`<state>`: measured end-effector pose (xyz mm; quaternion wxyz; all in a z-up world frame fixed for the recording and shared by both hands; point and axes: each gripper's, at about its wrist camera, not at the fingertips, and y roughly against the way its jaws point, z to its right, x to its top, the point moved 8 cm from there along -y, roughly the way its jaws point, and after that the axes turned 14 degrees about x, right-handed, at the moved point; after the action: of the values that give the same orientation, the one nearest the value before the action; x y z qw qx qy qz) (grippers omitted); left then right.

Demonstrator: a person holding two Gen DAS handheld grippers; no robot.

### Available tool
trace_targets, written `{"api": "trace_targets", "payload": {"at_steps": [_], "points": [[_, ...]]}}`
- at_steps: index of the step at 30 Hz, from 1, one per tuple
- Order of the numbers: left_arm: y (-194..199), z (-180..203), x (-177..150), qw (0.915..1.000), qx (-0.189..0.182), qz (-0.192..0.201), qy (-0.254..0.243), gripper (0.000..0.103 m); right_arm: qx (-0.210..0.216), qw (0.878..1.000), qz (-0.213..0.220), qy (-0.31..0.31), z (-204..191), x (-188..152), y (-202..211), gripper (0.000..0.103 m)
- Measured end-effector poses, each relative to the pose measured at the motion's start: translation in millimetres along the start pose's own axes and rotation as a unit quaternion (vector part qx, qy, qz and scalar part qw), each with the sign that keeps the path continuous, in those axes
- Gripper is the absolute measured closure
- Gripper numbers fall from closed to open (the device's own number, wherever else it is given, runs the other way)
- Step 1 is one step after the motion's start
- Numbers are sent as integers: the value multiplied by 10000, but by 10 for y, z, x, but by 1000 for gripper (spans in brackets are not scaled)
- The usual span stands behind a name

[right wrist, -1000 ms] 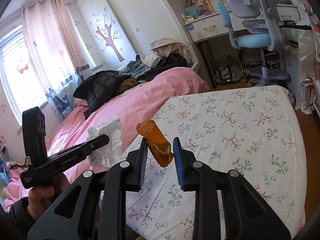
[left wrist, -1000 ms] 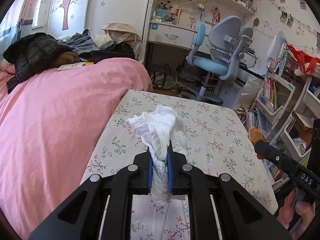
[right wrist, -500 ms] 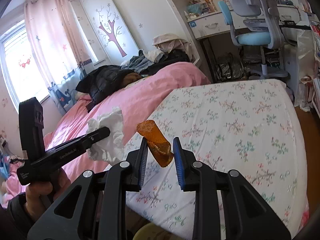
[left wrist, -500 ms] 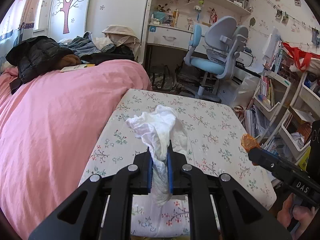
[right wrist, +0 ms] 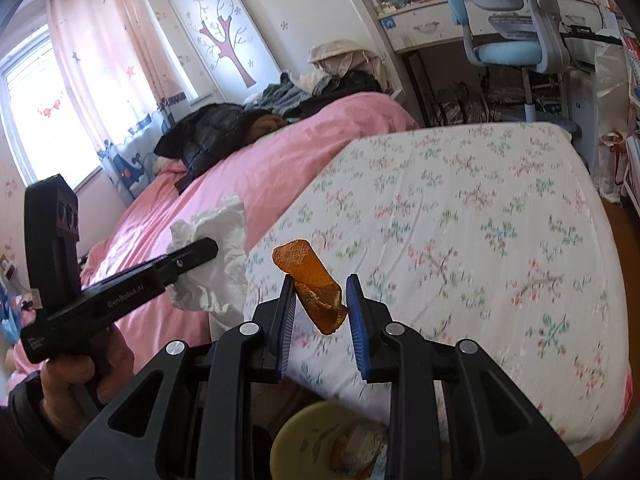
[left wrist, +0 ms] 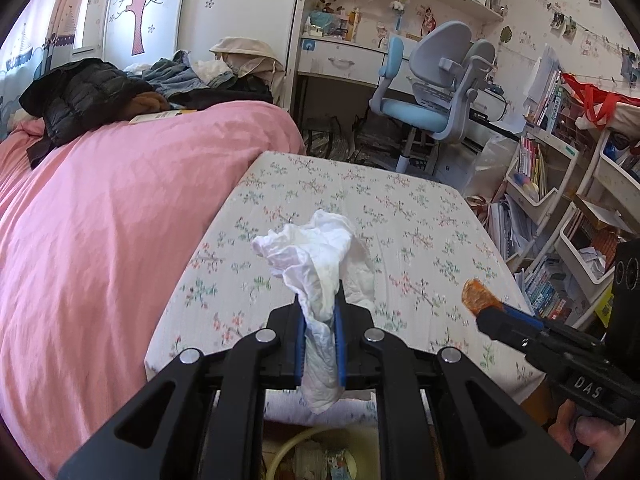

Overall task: Collect trash
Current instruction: 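Carry the orange piece and tissue over the yellow bucket and open both grippers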

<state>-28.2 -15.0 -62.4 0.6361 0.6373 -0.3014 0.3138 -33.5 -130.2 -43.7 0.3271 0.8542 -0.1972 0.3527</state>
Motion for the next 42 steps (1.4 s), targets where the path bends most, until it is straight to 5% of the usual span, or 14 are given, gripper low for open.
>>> {"api": "trace_targets", "payload": {"at_steps": [19,42], "points": [[181,-75,-380,9997,-45,-227,49,91,-15,9980,-586,-233,-190,-750,21,79],[271,-80,-650,9989,-40,-468,4,91,43,9968,-714,-344,-220,-921,62,79]]}}
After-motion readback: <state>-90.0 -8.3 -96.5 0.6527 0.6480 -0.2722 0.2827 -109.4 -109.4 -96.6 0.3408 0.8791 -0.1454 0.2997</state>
